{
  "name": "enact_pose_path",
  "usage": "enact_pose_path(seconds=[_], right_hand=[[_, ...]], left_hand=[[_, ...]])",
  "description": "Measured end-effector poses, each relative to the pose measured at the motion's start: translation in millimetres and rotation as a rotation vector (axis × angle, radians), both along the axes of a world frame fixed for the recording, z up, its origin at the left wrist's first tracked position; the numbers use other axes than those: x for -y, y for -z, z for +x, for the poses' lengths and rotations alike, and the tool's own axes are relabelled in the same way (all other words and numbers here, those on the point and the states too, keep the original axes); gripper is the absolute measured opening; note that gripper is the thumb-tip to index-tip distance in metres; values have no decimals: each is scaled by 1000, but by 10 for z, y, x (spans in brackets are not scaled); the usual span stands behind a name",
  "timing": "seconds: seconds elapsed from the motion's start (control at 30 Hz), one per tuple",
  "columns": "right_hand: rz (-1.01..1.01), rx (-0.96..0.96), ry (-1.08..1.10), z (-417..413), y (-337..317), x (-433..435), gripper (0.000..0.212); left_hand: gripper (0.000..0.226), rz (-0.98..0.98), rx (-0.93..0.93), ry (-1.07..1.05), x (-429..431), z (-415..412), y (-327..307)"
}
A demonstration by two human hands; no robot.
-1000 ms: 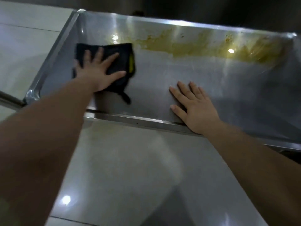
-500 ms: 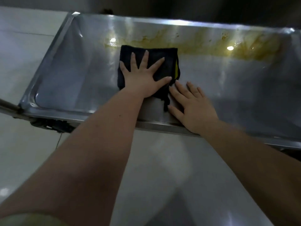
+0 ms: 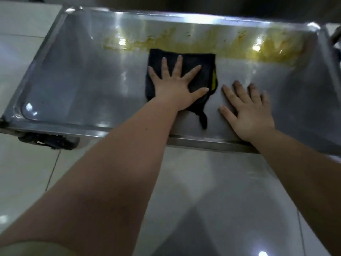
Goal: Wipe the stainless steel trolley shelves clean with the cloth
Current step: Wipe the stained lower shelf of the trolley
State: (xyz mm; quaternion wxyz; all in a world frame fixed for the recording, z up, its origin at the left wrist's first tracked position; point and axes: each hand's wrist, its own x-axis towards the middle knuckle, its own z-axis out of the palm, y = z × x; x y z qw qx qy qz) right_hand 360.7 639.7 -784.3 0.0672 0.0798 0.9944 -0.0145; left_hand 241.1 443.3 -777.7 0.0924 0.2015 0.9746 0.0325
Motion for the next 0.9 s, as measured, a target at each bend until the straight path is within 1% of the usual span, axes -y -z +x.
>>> enact_pose_path(seconds=[0.1,0.2,0.23,0.3,0.4,0.47,0.53,0.57,0.6,0.63,0.7,0.73,0.77,0.8,0.83,0.9], right_hand=[[-39,-19,5,-3,-3,-25,85],[-56,0,8,-8,-11,-65,83],[-61,4,6,-9,-6,-66,81],[-61,2,-1,-12,7,-55,76],[-30,20,8,-17,28,-8,78],[0,34,11,-22,40,17,78],[-5,25,3,-26,28,13,76],[-51,0,1,-25,21,2,72],[-144,-50,18,-24,21,-28,66],[-296,-119,76,-19,20,-63,58],[-682,-249,288,-21,-26,-94,43],[-817,-300,376,-28,-63,-87,38],[-857,-325,417,-44,-106,-57,35],[-835,-329,420,-69,-146,-16,36],[-782,-318,398,-117,-187,35,39],[-694,-245,308,-247,-259,185,48]], left_hand=[[82,17,-14,76,-379,205,38],[82,31,-20,92,-233,108,51],[82,35,-27,74,-98,28,42],[84,38,-27,-27,244,-166,11],[86,-15,1,-143,633,-302,4],[86,-40,23,-169,590,-231,-13],[84,-9,44,-160,361,-37,-61],[83,4,51,-124,239,96,-71],[82,9,55,-74,133,250,-70],[81,9,63,-31,52,423,-62],[79,-12,86,-8,-3,776,-51],[77,-22,98,-10,0,916,-54],[73,-17,108,-11,18,1008,-69],[66,13,102,-18,40,1039,-110],[58,65,59,-39,67,1012,-163],[41,200,-108,-129,170,852,-255]])
